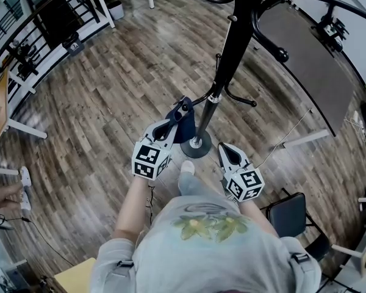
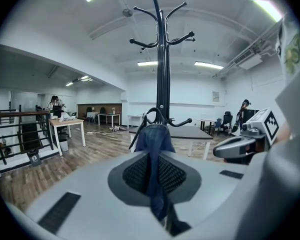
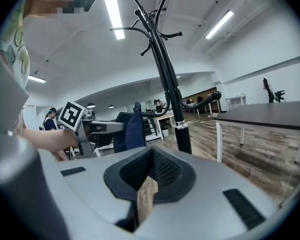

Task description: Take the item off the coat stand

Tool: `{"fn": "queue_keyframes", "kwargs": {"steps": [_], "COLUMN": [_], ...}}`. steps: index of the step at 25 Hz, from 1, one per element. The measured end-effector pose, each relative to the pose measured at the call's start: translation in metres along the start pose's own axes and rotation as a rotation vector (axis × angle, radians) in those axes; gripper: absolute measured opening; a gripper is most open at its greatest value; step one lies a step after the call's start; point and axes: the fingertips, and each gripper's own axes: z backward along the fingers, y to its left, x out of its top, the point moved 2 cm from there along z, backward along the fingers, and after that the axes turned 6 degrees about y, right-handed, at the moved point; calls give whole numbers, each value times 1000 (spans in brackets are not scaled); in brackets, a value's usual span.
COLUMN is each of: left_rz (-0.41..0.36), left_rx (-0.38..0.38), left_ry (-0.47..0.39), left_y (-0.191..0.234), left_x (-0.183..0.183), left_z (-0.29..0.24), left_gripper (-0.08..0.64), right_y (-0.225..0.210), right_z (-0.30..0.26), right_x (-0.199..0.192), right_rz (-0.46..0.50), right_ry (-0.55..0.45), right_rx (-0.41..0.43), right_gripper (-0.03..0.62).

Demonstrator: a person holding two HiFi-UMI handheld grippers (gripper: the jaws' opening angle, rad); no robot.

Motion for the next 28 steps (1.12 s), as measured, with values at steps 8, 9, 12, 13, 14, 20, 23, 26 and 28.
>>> {"fn": "queue_keyframes", "kwargs": {"steps": [8,9,12,13,14,20,23,26,28], "left_rz": [29,38,60,64,68,84,82,83,87], "left_rx": [15,17,23,26,29,42,47,55,60], "left_ry": [-2,1,7,8,10,18,22,28,32], "left_y": [-4,-4,-2,-3,-3,-3,-5,-4,-5], "left_x": [-5,-7,-12,-14,-15,-22,-27,-30,-31], "left_z": [7,8,11,12,14,21,23,26,28], "left_gripper": [29,29,29,29,29,29,29,29,29], "right_y": [-2,-2,-2,-2,-1,7,10,13,13], "right_z": [3,3,3,3,3,1,1,2,2], "right_x": [-4,-3,-4,-5,-7,-9,-11,-11,-10], "right_rz": [-2,-2,0,0,0,2,3,9,12], "right_ry": [6,7,13,15,18,24,26,31,33], "right_rx": [10,10,10,12,14,35,43,50,53], "right_gripper": [6,6,6,6,6,6,6,6,6]}}
